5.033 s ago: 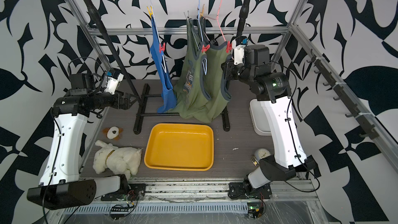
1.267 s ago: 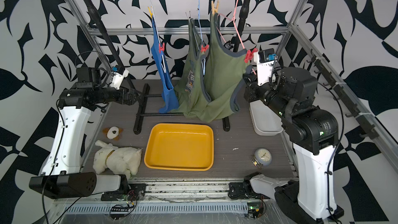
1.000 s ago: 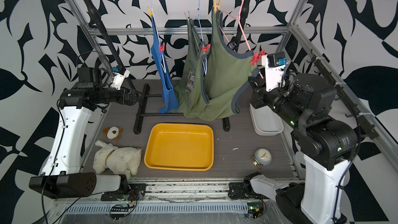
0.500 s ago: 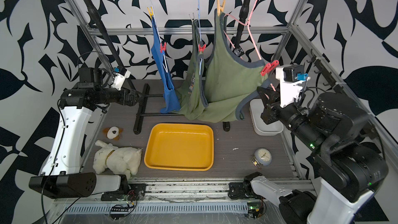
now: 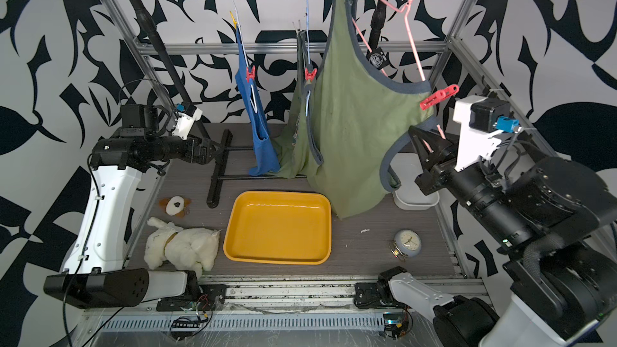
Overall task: Remove the clothespins securing tank tops to the hanger
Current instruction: Pick up the hanger from the clothesline.
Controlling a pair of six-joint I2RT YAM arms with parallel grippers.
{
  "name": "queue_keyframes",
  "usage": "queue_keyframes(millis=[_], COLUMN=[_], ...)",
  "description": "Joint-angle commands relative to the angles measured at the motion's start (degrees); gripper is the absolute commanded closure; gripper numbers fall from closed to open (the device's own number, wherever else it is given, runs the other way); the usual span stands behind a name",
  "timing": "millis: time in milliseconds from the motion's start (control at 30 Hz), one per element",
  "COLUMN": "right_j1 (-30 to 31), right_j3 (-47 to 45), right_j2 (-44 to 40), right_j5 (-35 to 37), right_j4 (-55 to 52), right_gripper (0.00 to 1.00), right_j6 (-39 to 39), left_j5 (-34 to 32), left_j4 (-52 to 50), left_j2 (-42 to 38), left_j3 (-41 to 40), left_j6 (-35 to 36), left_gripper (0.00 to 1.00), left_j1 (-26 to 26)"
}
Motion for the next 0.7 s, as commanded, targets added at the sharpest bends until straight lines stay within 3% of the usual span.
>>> queue_keyframes(millis=[0, 333, 667], right_j1=[0.11, 0.1, 0.04], right_j3=[3.41, 10.61, 11.04], right_j2=[0.0, 1.33, -2.48], right_j5=[-1.76, -3.03, -3.77], right_j4=[13.18, 12.77, 10.79], right_gripper=[1.0, 1.0, 1.0], right_j6=[1.49, 2.5, 3.87], left_j5=[0.34, 0.83, 1.15], left_j4=[-1.38, -1.36, -1.3], left_j2=[-1.63, -0.97, -0.15], left_j3=[1.48, 1.9, 2.69], left_j6=[0.67, 0.34, -0.18], left_gripper=[0.01, 0.01, 0.01], left_j1=[-0.28, -1.03, -2.08])
